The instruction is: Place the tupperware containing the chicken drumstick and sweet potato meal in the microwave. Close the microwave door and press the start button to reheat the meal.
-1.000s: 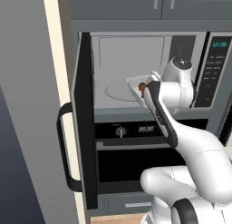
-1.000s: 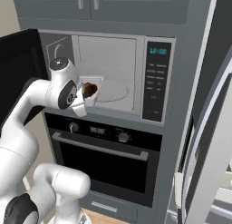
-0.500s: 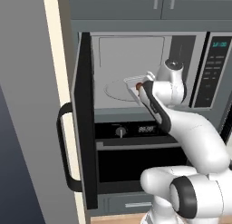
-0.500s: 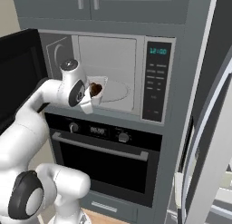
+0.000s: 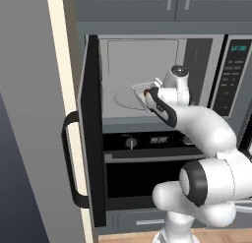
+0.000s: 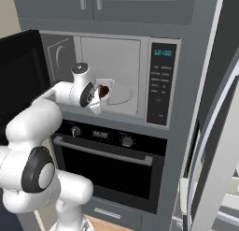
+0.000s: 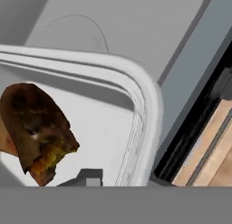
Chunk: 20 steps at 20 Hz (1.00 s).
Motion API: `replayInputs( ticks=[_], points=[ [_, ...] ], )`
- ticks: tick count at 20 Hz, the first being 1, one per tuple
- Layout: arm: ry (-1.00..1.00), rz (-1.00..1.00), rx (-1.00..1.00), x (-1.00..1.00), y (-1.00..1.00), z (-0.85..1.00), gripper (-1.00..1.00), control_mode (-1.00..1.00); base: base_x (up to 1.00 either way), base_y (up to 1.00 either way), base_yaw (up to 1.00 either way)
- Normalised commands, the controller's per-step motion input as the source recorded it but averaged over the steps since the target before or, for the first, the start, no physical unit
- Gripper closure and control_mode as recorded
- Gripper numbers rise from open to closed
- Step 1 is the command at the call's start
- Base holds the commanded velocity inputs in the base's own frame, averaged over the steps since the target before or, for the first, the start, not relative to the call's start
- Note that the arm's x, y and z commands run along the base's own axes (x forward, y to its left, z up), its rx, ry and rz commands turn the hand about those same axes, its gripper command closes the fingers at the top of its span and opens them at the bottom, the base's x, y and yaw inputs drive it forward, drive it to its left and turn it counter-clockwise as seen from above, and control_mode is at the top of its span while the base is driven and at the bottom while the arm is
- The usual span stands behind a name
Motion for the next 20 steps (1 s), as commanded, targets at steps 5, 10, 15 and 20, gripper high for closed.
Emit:
replayInputs(
  ticks=[5, 10, 15, 20],
  points=[
    [0.02, 0.0, 0.0, 0.63, 0.0, -0.14, 1.0, -1.0, 0.0, 0.0, 0.0],
    [0.02, 0.0, 0.0, 0.57, -0.01, -0.26, 1.0, -1.0, 0.0, 0.0, 0.0],
    [0.01, 0.0, 0.0, 0.54, 0.0, -0.23, -1.0, -1.0, 0.0, 0.0, 0.0],
    [-0.09, -0.05, 0.0, -0.07, 0.0, -0.05, -1.0, -1.0, 0.0, 0.0, 0.0]
  ],
)
